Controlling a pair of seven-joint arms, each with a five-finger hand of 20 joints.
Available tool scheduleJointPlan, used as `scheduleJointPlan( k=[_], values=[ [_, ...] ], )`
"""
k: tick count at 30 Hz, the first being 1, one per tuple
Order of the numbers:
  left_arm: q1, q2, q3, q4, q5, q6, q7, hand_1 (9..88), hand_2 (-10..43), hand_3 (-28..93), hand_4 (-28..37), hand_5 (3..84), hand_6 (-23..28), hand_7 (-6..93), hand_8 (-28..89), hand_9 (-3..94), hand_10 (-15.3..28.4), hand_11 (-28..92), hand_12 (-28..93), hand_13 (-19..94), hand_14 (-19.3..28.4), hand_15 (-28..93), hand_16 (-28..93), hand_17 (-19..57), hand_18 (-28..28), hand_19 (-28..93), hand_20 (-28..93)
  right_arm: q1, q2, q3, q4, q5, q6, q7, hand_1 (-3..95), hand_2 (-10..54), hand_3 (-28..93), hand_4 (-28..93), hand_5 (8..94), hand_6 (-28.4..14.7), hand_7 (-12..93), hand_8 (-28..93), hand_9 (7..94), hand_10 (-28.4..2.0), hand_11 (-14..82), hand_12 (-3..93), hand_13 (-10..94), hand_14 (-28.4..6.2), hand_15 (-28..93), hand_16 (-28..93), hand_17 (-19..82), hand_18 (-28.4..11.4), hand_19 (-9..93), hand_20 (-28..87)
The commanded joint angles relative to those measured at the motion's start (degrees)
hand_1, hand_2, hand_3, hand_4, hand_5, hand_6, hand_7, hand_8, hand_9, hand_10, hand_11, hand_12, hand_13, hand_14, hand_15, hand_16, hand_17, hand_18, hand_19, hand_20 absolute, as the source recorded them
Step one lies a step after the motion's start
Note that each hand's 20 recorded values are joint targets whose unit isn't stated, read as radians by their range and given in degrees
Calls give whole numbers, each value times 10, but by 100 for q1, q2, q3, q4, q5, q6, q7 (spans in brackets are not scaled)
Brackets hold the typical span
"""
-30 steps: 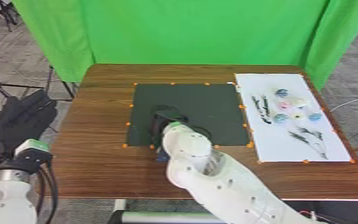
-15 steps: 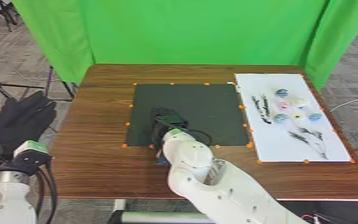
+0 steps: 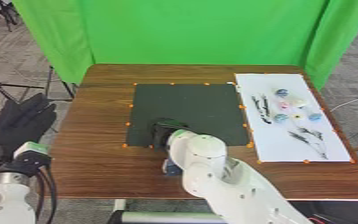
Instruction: Arrange flowers
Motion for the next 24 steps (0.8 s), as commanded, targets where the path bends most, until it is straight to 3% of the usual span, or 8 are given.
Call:
scheduleJointPlan(
  k=[1,6,13,18,24],
  values=[
    [-2,30,54,-13,3,72,-54,306,168,741,-251,436,75,336,-150,335,142,364,142,205,129,536,-71,-55,134,386,152,-7,-158,-44,167,-139,103,31,258,127,702,-136,804,-57,155,-111,811,-187,153,186,712,-162,677,311,363,-284,875,341],
    [-122,17,122,34,11,38,-154,307,165,742,-252,433,76,334,-148,328,142,366,141,198,129,535,-73,-56,133,387,152,-42,-248,-27,399,-315,153,101,255,128,702,-134,791,-59,141,-111,799,-188,145,175,714,-158,671,302,364,-284,873,341],
    [-38,-11,80,4,21,59,-164,306,165,740,-253,431,77,335,-148,326,142,368,139,200,130,536,-74,-57,133,387,152,-57,-226,4,440,-423,353,118,250,129,707,-134,782,-66,132,-111,787,-190,143,168,711,-158,666,296,361,-284,871,338],
    [-67,-43,124,14,44,18,-262,306,164,740,-253,430,76,336,-148,326,142,370,139,203,130,536,-73,-57,133,387,152,-66,-233,-5,375,-513,481,6,248,130,709,-134,778,-67,132,-108,776,-191,142,166,711,-157,666,293,362,-284,871,336],
    [-23,-67,102,5,52,17,-237,306,165,739,-252,429,76,335,-148,326,143,370,138,203,131,536,-72,-58,133,387,152,-73,-185,35,142,-500,508,87,239,133,716,-133,768,-67,168,-92,759,-198,136,165,706,-160,662,287,357,-284,869,336]
  ],
)
